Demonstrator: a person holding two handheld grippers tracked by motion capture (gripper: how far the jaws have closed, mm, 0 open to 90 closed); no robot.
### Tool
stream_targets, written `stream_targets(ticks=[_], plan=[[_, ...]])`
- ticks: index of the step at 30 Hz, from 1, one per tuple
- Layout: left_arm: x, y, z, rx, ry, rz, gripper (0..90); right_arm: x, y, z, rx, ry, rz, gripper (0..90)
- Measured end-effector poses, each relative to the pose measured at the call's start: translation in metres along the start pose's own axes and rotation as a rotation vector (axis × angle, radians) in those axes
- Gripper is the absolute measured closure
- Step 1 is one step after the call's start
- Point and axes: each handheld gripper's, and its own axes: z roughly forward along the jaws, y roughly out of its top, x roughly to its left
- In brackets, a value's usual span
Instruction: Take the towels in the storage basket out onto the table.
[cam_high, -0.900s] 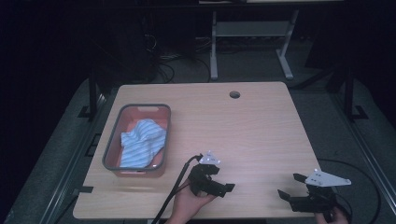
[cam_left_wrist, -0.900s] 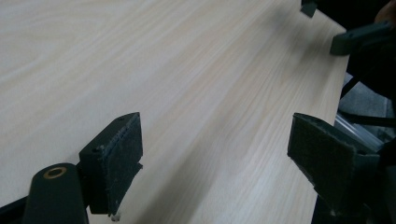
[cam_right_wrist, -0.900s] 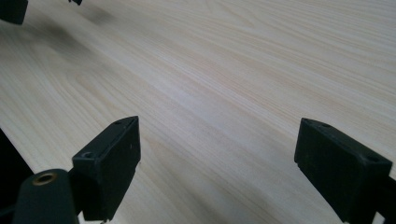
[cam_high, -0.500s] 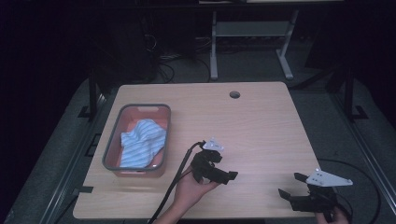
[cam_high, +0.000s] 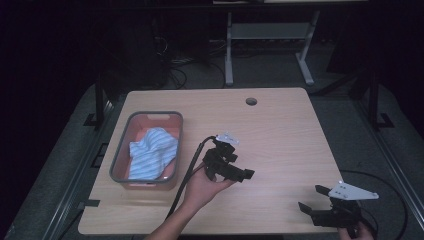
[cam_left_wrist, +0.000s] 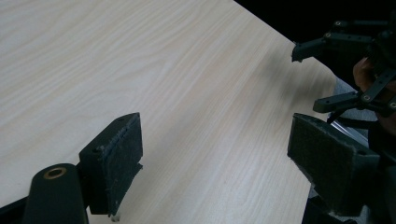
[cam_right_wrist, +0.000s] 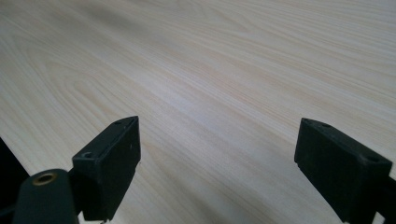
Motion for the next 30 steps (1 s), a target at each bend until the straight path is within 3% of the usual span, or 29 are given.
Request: stream_targets(ticks=[10, 18, 21, 30], plan=[[0.018, 0.011, -0.02, 0.012, -0.006, -0.02, 17.9, 0.001, 0.0, -0.001, -0.005, 0.0, -0.008, 14.0], [0.034, 0.018, -0.04, 0.007, 0.038, -0.046, 18.4, 0.002, 0.001, 0.0, -0.001, 0.003, -0.017, 14.0], [0.045, 0.02, -0.05, 0.009, 0.075, -0.063, 19.3, 0.002, 0.001, 0.001, 0.0, 0.007, -0.02, 14.0], [0.065, 0.018, -0.07, 0.006, 0.138, -0.101, 19.4, 0.001, 0.001, 0.001, 0.003, 0.008, -0.02, 14.0]])
